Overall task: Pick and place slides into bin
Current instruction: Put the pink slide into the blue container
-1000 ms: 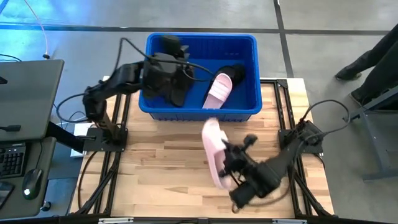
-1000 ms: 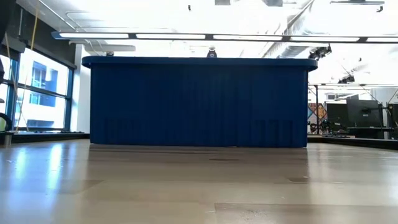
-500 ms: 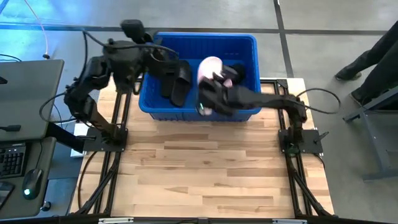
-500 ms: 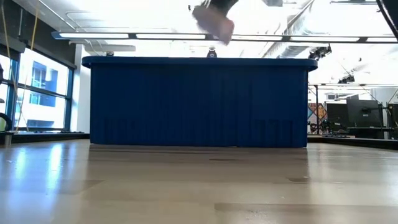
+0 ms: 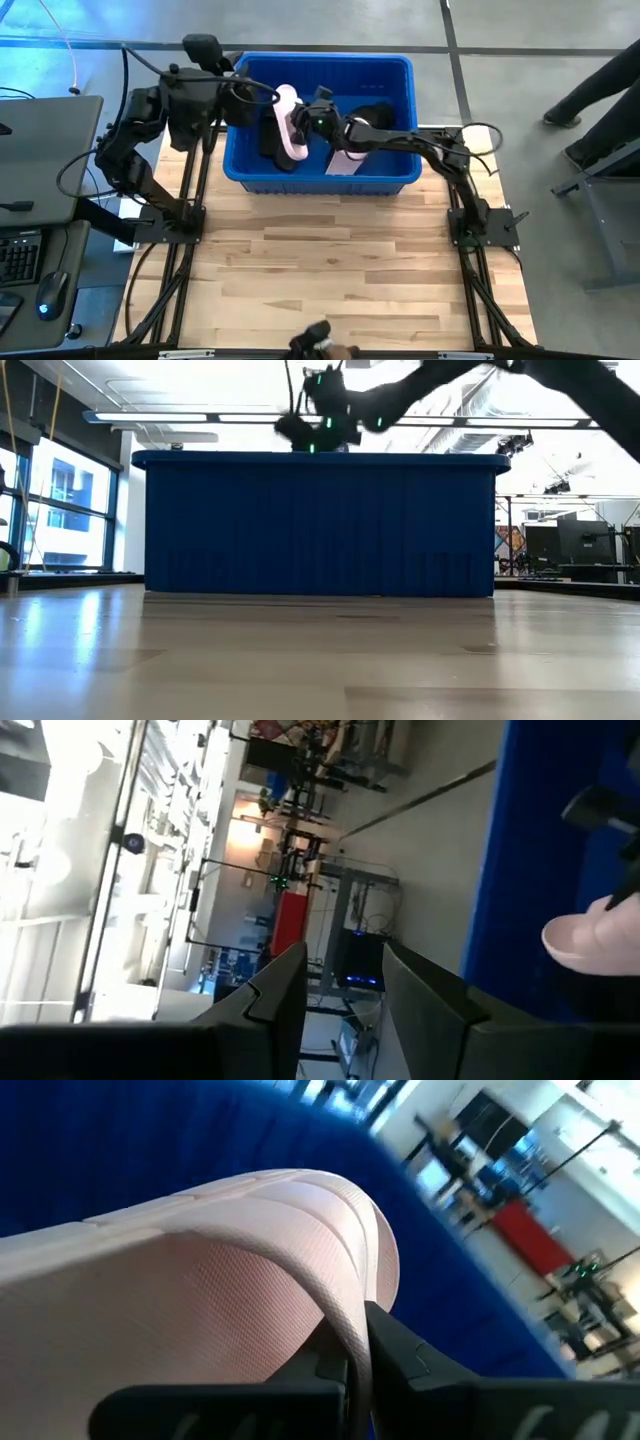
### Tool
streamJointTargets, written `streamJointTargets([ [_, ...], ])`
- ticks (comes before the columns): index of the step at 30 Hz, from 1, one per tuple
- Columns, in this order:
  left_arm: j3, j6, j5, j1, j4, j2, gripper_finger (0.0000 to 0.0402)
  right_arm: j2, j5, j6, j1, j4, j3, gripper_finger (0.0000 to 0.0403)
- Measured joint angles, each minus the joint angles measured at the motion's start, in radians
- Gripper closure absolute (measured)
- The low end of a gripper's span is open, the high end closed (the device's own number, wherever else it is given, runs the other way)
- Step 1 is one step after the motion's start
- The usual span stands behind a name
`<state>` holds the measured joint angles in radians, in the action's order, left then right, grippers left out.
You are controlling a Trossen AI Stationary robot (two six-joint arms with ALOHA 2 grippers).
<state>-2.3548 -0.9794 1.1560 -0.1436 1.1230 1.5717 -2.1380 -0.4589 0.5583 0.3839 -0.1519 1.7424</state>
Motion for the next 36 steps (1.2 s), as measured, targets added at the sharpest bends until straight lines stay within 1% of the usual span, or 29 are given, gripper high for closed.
streamJointTargets([
  [3, 0.01, 0.032, -0.025, 0.0, 0.034, 0.003, 0.0277, -0.066, 0.018, 0.0, 0.029, -0.009, 0.01, 0.0395],
  [5, 0.015, 0.046, -0.031, 0.0, 0.057, 0.005, 0.0277, -0.101, 0.036, -0.006, 0.043, -0.019, 0.028, 0.0383],
  [7, 0.015, 0.057, -0.031, 0.0, 0.086, 0.005, 0.0277, -0.124, 0.081, -0.034, 0.055, -0.029, 0.042, 0.0364],
  [9, 0.015, 0.082, -0.03, 0.0, 0.121, 0.003, 0.0277, -0.138, 0.123, -0.074, 0.062, -0.031, 0.049, 0.0342],
  [12, 0.015, 0.125, -0.03, 0.0, 0.18, 0.004, 0.0277, -0.146, 0.142, -0.139, 0.07, -0.021, 0.052, 0.0303],
  [16, 0.015, 0.189, -0.03, 0.0, 0.256, 0.004, 0.0277, -0.146, 0.141, -0.19, 0.075, 0.003, 0.053, 0.0247],
  [20, 0.015, 0.25, -0.03, 0.0, 0.314, 0.004, 0.0277, -0.135, 0.13, -0.244, 0.077, 0.088, 0.055, 0.0192],
  [23, 0.015, 0.288, -0.03, 0.0, 0.359, 0.004, 0.0277, -0.112, 0.129, -0.222, 0.068, 0.1, 0.051, 0.0163],
  [24, 0.015, 0.299, -0.03, 0.0, 0.367, 0.004, 0.0277, -0.105, 0.149, -0.202, 0.061, 0.076, 0.049, 0.0159],
  [25, 0.015, 0.307, -0.03, 0.0, 0.37, 0.004, 0.0277, -0.096, 0.192, -0.196, 0.053, 0.034, 0.049, 0.0157],
  [28, 0.015, 0.314, -0.03, 0.0, 0.369, 0.004, 0.0277, -0.074, 0.344, -0.207, 0.033, -0.062, 0.06, 0.0159],
  [29, 0.015, 0.315, -0.03, 0.0, 0.369, 0.004, 0.0277, -0.071, 0.355, -0.221, 0.027, -0.063, 0.071, 0.0161],
  [31, 0.015, 0.329, -0.036, 0.0, 0.369, 0.004, 0.0277, -0.07, 0.324, -0.237, 0.023, -0.02, 0.086, 0.0166],
  [33, 0.015, 0.33, -0.065, 0.0, 0.369, 0.004, 0.0277, -0.074, 0.31, -0.238, 0.025, 0.034, 0.088, 0.0172],
  [36, 0.015, 0.333, -0.103, 0.0, 0.369, 0.004, 0.0277, -0.075, 0.333, -0.252, 0.03, 0.073, 0.089, 0.0178],
])
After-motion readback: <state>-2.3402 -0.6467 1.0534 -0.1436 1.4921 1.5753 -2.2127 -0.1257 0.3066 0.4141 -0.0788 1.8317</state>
